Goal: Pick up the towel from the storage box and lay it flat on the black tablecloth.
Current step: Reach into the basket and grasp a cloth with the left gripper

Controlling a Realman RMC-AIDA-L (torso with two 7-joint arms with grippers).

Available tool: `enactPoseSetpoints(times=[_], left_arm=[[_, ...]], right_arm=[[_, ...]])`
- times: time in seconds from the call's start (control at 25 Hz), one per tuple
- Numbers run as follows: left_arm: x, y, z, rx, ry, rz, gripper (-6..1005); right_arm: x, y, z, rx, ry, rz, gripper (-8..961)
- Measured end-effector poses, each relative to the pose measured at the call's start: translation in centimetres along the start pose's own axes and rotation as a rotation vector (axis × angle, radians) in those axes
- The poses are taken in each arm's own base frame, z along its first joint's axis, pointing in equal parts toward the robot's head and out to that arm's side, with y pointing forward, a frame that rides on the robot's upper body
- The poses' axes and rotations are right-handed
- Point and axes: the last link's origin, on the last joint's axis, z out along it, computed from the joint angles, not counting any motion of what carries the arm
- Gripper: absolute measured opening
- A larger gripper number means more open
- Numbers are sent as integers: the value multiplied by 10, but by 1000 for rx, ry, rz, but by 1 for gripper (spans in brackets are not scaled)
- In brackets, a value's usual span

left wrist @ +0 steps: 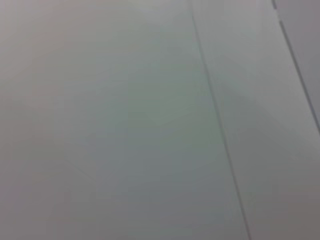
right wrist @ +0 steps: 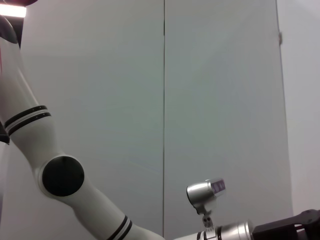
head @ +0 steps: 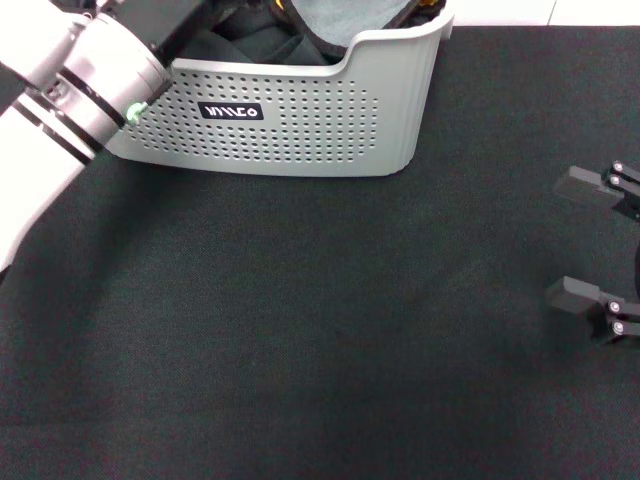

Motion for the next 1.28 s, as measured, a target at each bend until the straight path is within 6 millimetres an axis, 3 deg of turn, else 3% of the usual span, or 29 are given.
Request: enactPoseSetpoints(times=[0.28, 0.48, 0.6, 1.28], left_arm=[[3, -13, 6, -6, -73, -88, 751], [20, -16, 7, -13, -164, -144, 698], [26, -10, 6, 11, -205, -100, 664], [18, -6, 32, 255, -473, 161, 672]], right_arm=[[0, -2, 0, 9, 1, -5, 842], [-1, -4, 0, 15, -1, -9, 842], [-1, -5, 1, 14, -1, -11, 842], [1, -4, -1, 31, 10, -22, 842]])
